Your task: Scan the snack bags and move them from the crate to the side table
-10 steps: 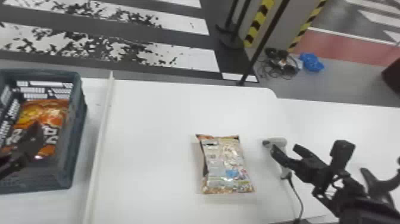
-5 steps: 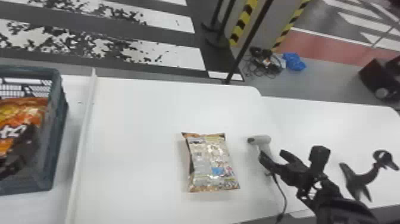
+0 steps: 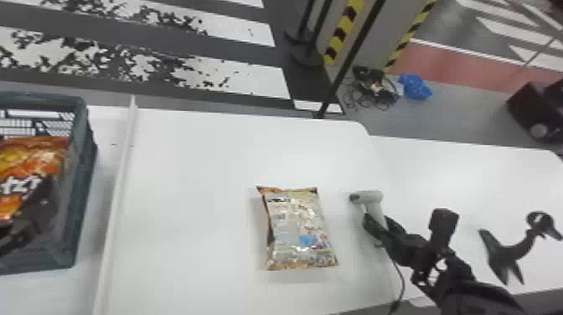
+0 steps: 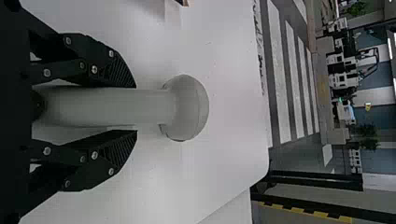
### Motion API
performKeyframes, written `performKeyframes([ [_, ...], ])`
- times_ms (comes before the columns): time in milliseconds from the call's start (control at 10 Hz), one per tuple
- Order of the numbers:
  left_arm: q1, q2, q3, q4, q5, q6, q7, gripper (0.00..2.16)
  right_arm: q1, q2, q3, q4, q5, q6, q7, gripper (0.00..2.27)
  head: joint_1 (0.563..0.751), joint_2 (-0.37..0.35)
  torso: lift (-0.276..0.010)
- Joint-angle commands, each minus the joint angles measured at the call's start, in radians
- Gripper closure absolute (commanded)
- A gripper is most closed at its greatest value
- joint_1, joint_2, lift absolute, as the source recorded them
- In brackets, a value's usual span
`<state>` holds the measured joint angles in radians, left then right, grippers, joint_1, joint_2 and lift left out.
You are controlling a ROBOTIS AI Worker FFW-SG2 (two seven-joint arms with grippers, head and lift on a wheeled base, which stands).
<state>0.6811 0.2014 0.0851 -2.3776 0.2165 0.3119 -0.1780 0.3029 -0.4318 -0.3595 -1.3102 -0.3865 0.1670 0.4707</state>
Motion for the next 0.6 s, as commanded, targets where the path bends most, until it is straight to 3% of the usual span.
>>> performKeyframes([
  [0, -0.002, 0.004, 0.001, 0.000, 0.009, -0.003, 0.000, 0.04, 0.082, 0.041, -0.041, -0.139, -0.003, 0.013, -0.040, 2.24, 0.695, -0.350, -0.087],
  [200, -0.006, 0.023, -0.001, 0.000, 0.026, -0.003, 0.000, 0.04, 0.212, 0.111, -0.095, -0.360, -0.034, 0.059, -0.109, 2.24, 0.695, -0.350, -0.087],
  [500, -0.003, 0.050, 0.007, 0.006, 0.050, -0.009, -0.001, 0.04, 0.380, 0.268, -0.139, -0.681, -0.092, 0.179, -0.113, 2.24, 0.695, -0.350, -0.087],
])
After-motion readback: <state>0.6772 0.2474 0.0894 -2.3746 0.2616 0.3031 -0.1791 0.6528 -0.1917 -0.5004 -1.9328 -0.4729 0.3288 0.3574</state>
